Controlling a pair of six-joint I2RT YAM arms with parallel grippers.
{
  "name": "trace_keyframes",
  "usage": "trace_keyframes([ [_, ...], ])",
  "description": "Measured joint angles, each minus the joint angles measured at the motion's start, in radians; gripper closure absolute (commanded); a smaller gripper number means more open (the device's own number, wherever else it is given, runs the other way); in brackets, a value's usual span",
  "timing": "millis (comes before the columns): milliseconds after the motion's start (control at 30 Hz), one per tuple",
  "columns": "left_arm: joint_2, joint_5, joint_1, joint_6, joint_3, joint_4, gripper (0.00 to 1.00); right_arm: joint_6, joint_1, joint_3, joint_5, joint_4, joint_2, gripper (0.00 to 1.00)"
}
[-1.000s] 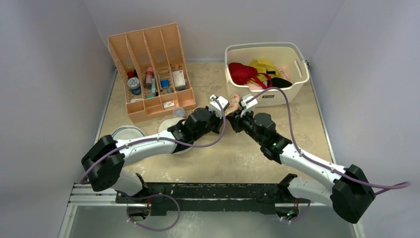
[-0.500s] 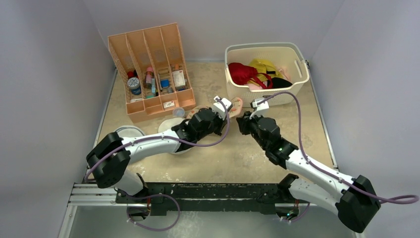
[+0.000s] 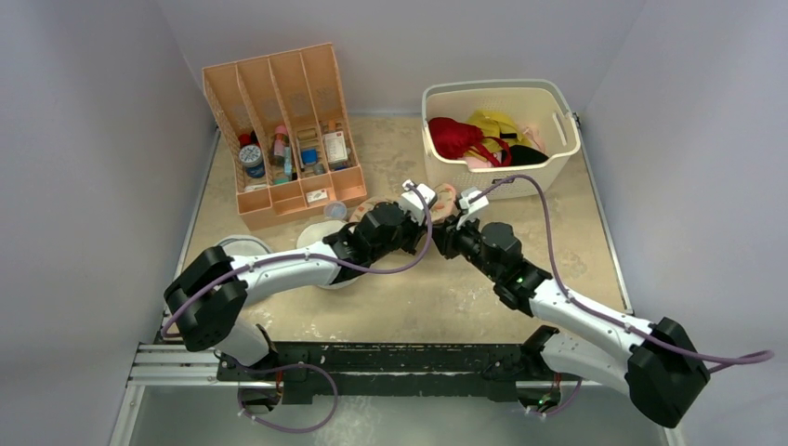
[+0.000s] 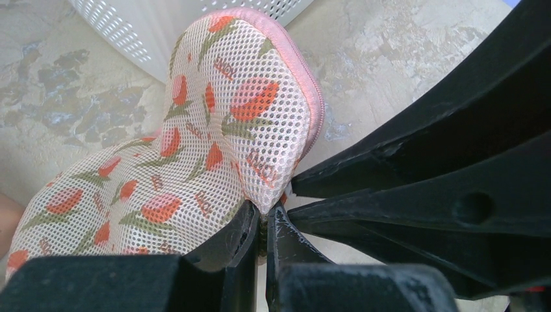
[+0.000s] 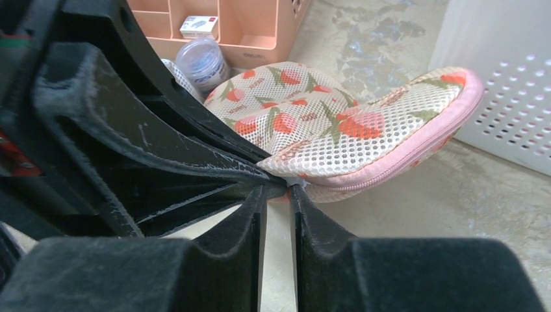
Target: Unzip the laundry bag and remove the bra
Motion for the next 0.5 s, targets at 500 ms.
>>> trace_keyframes([
  [500, 0.0, 0.008, 0.003, -0.001, 0.009, -0.006, 1.0, 0.067, 0.0, 0.0, 0.099, 0.028, 0.055, 0.78],
])
